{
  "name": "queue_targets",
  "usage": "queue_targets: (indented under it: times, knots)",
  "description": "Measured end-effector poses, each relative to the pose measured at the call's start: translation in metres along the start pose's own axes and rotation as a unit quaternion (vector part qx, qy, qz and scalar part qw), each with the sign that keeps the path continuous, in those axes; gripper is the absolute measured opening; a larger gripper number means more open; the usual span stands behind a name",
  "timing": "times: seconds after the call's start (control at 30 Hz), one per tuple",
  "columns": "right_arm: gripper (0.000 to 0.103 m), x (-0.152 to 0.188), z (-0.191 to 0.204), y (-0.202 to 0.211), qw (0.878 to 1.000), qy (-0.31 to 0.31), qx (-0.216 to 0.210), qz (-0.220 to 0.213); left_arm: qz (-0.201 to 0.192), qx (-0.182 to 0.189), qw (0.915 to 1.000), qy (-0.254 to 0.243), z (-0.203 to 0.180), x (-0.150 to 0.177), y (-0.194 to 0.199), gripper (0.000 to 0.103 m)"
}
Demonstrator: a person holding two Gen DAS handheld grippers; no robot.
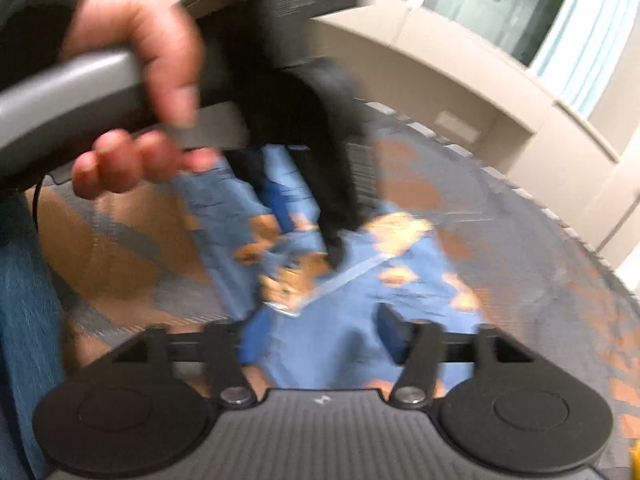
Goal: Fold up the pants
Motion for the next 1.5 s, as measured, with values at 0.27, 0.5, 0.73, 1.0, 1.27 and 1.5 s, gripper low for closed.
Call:
queue_targets:
  times: [0.27, 0.5, 0.73, 1.0, 1.27, 1.5]
  knots:
    - [0.089, 0.050, -0.121, -0.010, 0.976, -0.140, 0.157, 0.055, -0.048, -0.038, 0.9879, -0.143, -0.055, 0.009, 0.006, 0.096]
    - [0.089, 0.073, -0.157, -0.027, 0.968, -0.211, 0.115, 0.068, 0.029, -0.059, 0.9761, -0.207, -0.071, 0.034, -0.029, 0.096]
    - [0.056, 0.080, -0.181, -0.038, 0.974, -0.221, 0.005, 0.050, -0.005, -0.045, 0.9676, -0.248, -0.089, 0.040, -0.021, 0.097]
    - [0.036, 0.092, -0.204, -0.051, 0.964, -0.240, -0.108, 0.036, -0.007, 0.036, 0.9420, -0.334, -0.130, 0.066, -0.042, 0.097]
    - [0.020, 0.093, -0.193, -0.074, 0.956, -0.246, -0.155, 0.043, 0.044, 0.020, 0.9260, -0.374, -0.130, 0.087, -0.069, 0.099]
    - [0.004, 0.089, -0.192, -0.072, 0.961, -0.236, -0.139, 0.032, 0.050, 0.022, 0.9281, -0.368, -0.128, 0.086, -0.068, 0.100]
Point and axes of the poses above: each gripper's, at about its wrist camera, not at the fingertips, and y roughly against the way its jaws point, z to its left, x to its underside, the point moved 3 cm from there along -y, roughly the way its jaws point, and after that the axes turned 10 degrees about x, right-handed, at the moved point
